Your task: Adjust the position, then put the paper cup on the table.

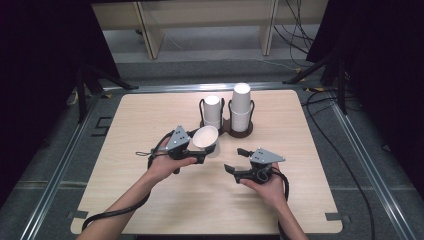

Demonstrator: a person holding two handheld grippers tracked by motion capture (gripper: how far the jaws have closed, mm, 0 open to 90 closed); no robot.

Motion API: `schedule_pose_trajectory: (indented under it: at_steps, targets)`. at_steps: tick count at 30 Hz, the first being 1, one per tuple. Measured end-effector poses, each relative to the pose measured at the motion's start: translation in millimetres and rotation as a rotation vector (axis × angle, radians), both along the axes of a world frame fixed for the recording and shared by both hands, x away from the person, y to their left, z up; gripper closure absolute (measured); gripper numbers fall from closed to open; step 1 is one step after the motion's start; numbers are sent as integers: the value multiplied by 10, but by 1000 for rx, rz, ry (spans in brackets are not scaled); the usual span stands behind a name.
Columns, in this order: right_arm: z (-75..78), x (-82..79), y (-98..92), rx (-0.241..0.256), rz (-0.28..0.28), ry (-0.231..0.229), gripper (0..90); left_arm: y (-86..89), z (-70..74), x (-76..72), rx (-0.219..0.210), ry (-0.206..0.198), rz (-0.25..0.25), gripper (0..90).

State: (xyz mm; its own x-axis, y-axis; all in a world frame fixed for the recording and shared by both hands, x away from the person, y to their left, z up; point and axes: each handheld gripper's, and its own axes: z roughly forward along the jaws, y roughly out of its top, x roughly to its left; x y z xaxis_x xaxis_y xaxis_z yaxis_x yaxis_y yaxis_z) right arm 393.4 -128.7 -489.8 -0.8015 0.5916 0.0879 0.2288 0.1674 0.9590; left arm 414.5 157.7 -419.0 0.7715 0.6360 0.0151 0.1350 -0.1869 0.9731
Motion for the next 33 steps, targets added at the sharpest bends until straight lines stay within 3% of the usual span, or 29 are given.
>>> schedule_pose_trajectory:
  at_steps: [1,2,3,4,5,6,7,11,13,14,16,17,20,21,24,25,26,28,31,32,33]
  targets:
    - [15,-15,-32,0,-8,14,208,59,6,4,8,6,19,243]
    - [48,-8,-77,22,-39,-23,209,89,4,10,6,5,30,244]
    - [85,-3,-110,26,-36,-24,206,128,4,25,14,-6,46,244]
    - [130,-16,-138,42,-54,1,201,163,1,36,21,-8,62,245]
    - [157,6,-167,51,-63,-45,201,192,-2,43,21,-5,82,245]
    - [174,-7,-182,68,-62,-21,199,221,-2,54,30,-13,96,245]
    - [173,-2,-200,71,-73,-43,199,253,-4,58,36,-21,111,246]
    - [118,3,-226,67,-83,-18,203,349,-13,96,42,-44,164,248]
    - [125,14,-243,57,-91,-18,206,388,-20,105,54,-41,192,249]
    - [125,31,-237,66,-89,-39,207,417,-26,116,64,-47,213,249]
    - [153,17,-248,58,-80,-29,210,455,-35,134,73,-51,242,249]
    - [153,18,-246,66,-81,-34,211,471,-49,159,57,-59,250,249]
    - [155,18,-273,65,-100,-15,217,533,-61,199,71,-44,291,249]
    - [157,28,-290,55,-104,-32,219,542,-70,217,70,-44,301,248]
    - [159,30,-315,65,-116,-13,225,565,-94,265,92,-44,326,249]
    - [165,5,-314,68,-133,13,228,567,-107,279,99,-46,330,249]
    - [161,25,-327,62,-124,-21,228,571,-120,290,111,-47,339,249]
    - [146,8,-318,90,-113,-1,231,579,-143,317,116,-30,348,249]
    - [141,-11,-324,60,-133,-19,232,597,-165,342,154,-18,376,249]
    - [146,-34,-321,55,-140,15,233,587,-178,354,128,-14,388,249]
    - [147,-37,-322,69,-134,3,238,592,-189,368,130,-11,389,249]
